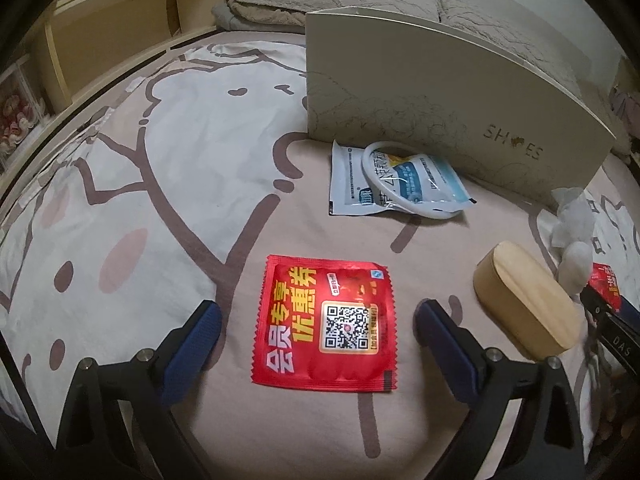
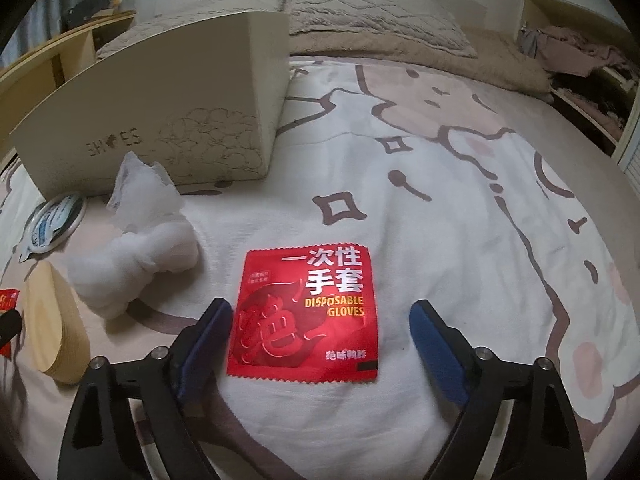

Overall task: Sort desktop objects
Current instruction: 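Close the left tool on the red coupon packet while the right tool grasps the red gloves packet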

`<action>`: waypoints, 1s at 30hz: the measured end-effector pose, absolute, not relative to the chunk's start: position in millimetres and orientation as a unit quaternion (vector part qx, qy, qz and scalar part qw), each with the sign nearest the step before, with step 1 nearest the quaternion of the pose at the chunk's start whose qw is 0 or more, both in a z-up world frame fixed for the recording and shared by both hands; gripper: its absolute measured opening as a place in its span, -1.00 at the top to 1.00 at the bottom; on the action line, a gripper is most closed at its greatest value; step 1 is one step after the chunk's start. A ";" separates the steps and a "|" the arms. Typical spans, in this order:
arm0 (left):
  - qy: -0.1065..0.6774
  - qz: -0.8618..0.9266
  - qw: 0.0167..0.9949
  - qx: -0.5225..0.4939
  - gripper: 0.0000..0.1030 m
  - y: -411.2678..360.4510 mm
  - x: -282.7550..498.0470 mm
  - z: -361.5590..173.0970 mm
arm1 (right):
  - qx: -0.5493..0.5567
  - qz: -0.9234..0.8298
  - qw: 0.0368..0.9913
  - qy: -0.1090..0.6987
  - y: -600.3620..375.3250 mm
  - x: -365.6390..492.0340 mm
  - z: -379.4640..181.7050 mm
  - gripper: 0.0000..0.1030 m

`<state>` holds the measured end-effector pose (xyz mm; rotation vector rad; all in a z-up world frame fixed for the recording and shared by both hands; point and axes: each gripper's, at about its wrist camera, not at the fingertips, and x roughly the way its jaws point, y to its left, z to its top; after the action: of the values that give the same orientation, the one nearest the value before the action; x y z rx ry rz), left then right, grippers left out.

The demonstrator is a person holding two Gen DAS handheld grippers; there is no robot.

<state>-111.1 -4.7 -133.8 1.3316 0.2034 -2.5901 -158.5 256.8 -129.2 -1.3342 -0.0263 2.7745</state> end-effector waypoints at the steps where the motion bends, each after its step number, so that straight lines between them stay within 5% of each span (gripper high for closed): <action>1: 0.069 -0.882 0.111 0.453 -0.89 -4.5 -110.6 -133.6 | -0.433 0.901 0.030 -0.008 257.4 -159.0 -129.3 -0.72; 15: 0.064 -0.887 0.104 0.445 -0.72 -0.4 -109.2 -135.9 | -0.419 0.907 0.007 -0.027 247.3 -154.6 -127.9 -0.25; 30: 0.062 -0.895 0.090 0.432 -0.13 2.2 -105.4 -132.0 | -0.409 0.913 0.011 -0.009 250.2 -142.6 -125.0 0.01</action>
<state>-105.4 2.2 -132.0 1.2839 0.1849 -2.6626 -142.6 250.2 -125.0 -1.2755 -0.0272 2.8468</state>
